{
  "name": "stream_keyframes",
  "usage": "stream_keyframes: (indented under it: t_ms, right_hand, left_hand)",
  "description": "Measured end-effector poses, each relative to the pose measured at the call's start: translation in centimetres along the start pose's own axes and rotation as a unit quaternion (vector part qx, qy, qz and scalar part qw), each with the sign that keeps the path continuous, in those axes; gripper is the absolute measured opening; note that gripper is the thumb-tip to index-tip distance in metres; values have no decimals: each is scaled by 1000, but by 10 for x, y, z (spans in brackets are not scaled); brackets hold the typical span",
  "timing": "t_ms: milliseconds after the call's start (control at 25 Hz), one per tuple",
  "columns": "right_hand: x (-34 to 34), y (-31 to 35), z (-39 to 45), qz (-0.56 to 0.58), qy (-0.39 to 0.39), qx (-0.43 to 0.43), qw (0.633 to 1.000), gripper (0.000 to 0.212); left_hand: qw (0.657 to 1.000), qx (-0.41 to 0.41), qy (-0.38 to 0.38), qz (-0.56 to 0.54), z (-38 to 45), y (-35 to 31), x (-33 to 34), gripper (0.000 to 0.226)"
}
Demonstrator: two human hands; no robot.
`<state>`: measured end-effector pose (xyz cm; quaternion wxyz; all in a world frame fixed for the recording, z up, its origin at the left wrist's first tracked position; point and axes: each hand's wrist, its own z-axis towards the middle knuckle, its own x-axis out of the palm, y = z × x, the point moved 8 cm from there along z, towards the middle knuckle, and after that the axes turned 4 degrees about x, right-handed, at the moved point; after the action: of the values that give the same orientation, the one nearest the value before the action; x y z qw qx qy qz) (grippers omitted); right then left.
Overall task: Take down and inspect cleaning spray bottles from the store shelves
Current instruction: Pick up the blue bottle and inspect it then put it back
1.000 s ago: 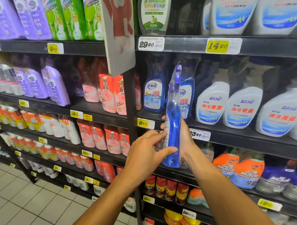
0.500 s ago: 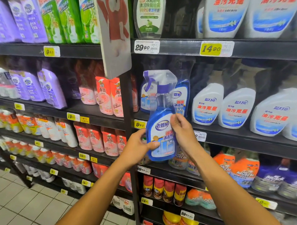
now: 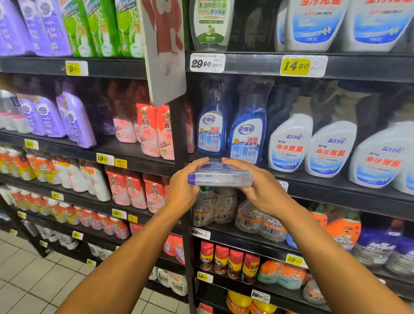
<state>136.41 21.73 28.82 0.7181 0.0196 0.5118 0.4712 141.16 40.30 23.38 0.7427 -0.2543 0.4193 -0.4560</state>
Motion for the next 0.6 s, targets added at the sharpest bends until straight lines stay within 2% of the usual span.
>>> stream_keyframes:
  t_ms: [160,280,360,440,600]
  right_hand:
    - [0,0,0,-12,0,-1,1000,47]
    - [0,-1,1,-15,-6,-2,1000,46]
    - [-1,-1,2,12,-13,6,1000,43]
    - [0,-1,6,89,-21,29,995,35]
    - [4,0,15,295,-34,81,952,15]
  left_hand:
    - [1000,16,-3,-10,-1,-2,-1,42]
    - [998,47,-5,44,-4,-7,-6,48]
    - [997,32,-4,69,-5,-11,-10,45]
    - [1000,8,26,11,-8,-14,-9,38]
    - [973,-36,113,-198,-30,-26,4,54]
